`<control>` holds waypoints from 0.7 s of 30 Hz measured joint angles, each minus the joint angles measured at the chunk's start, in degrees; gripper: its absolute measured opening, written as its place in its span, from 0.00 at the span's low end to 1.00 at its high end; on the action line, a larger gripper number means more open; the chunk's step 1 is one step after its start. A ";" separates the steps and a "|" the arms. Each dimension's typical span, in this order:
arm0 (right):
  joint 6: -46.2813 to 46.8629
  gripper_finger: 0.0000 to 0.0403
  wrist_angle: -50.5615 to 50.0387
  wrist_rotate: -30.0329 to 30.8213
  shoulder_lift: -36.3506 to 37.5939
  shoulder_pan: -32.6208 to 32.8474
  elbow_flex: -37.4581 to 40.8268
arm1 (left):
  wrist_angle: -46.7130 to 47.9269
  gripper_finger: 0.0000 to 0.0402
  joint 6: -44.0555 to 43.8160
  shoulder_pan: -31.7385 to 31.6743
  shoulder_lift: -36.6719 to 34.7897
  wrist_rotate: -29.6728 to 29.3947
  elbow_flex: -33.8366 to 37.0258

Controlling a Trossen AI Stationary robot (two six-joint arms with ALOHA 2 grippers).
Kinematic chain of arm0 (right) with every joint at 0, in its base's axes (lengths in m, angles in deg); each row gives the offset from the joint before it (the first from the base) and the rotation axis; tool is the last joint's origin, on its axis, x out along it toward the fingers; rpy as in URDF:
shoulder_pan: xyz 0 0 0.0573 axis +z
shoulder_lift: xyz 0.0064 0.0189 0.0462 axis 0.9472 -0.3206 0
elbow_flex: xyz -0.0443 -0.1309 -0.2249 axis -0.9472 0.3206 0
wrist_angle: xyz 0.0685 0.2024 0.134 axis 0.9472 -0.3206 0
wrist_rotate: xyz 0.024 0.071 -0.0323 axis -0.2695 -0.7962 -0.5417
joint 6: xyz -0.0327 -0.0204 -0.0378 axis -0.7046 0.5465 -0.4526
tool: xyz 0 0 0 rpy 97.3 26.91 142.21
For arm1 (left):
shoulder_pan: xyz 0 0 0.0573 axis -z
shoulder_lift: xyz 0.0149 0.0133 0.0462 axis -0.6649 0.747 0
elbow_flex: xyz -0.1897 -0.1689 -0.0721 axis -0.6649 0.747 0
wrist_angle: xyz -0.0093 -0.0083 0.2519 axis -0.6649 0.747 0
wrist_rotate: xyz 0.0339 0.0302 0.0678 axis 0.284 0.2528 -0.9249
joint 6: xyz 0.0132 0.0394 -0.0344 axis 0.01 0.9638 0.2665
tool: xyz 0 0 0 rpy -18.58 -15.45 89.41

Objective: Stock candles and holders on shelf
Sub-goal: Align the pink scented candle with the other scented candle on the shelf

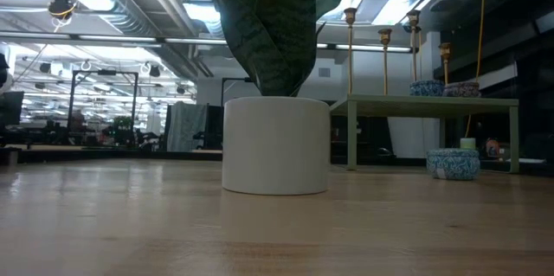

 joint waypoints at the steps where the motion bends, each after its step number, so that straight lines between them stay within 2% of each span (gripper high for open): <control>1: 0.97 0.44 -3.22 3.56 0.16 0.48 0.00 | 0.00 0.98 0.02 0.00 0.00 -0.02 0.00; 3: 3.91 0.46 -8.99 9.05 0.16 0.93 0.00 | -0.02 0.98 0.51 0.00 0.00 -0.07 0.00; 5: 7.80 0.47 -15.14 12.04 0.09 1.17 0.00 | 0.00 0.98 0.67 0.00 0.00 -0.31 0.00; 10: 18.62 0.45 -26.91 12.92 -0.53 0.07 0.42 | 0.06 0.98 0.69 0.00 0.00 -1.17 0.00; 14: 23.31 0.44 -29.52 13.07 -0.68 -2.00 3.42 | 0.52 0.98 0.72 0.00 0.00 -1.68 0.15; 21: 27.17 0.50 -25.81 14.28 -0.66 -5.56 12.66 | 5.53 0.98 2.97 0.00 0.00 -4.84 0.17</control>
